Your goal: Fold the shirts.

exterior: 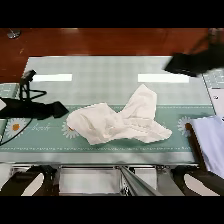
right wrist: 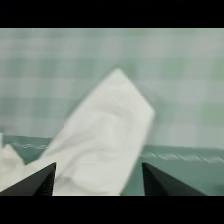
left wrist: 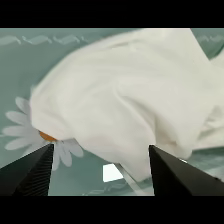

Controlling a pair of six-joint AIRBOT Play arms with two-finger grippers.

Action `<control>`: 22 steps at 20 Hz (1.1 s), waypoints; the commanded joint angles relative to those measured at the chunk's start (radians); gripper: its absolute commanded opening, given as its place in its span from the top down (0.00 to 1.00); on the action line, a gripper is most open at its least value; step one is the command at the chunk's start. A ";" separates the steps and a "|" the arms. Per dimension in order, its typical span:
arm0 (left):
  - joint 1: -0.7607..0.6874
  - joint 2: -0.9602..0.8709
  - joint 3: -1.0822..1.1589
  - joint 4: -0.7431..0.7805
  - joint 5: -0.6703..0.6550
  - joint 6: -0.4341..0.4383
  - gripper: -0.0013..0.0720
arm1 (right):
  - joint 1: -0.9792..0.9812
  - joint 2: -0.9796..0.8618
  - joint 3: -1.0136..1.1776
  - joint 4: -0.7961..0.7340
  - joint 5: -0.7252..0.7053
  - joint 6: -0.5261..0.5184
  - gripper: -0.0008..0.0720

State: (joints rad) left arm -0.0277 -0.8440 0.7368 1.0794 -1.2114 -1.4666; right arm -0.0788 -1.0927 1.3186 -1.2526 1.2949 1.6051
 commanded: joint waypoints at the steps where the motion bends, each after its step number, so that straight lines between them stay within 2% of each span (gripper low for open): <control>1: -0.027 -0.068 -0.106 -0.098 0.052 0.040 0.03 | -0.325 0.199 -0.359 0.049 -0.018 0.002 0.14; 3: -0.026 -0.164 -0.116 -0.128 0.135 0.012 0.03 | -0.343 0.269 -0.584 0.135 -0.067 -0.029 0.14; 5: -0.028 -0.263 -0.106 -0.280 0.186 0.078 0.03 | -0.323 0.295 -0.727 0.184 -0.076 -0.066 0.14; 8: -0.029 -0.420 -0.063 -0.464 0.194 0.204 0.03 | -0.269 0.297 -0.810 0.180 -0.075 -0.085 0.14; 12: -0.047 -0.577 0.026 -0.500 0.105 0.258 0.04 | -0.192 0.296 -0.817 0.163 -0.088 -0.082 0.14; 13: -0.047 -0.612 0.056 -0.500 0.063 0.270 0.38 | -0.183 0.296 -0.817 0.134 -0.097 -0.058 0.14; 14: -0.047 -0.633 0.085 -0.500 0.030 0.307 0.94 | -0.183 0.296 -0.817 0.119 -0.102 -0.043 0.14; 15: -0.049 -0.640 0.111 -0.500 0.013 0.329 0.95 | -0.184 0.296 -0.817 0.117 -0.102 -0.044 0.14; 19: -0.049 -0.634 0.198 -0.500 0.013 0.329 0.95 | -0.138 0.296 -0.850 0.119 -0.025 -0.045 0.14; 22: -0.050 -0.634 0.227 -0.501 0.013 0.329 0.95 | -0.053 0.293 -0.916 0.126 -0.070 -0.021 0.14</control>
State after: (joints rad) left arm -0.0761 -1.4715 0.9268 0.5827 -1.1870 -1.1481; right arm -0.1936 -0.7979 0.4488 -1.1275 1.2415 1.5639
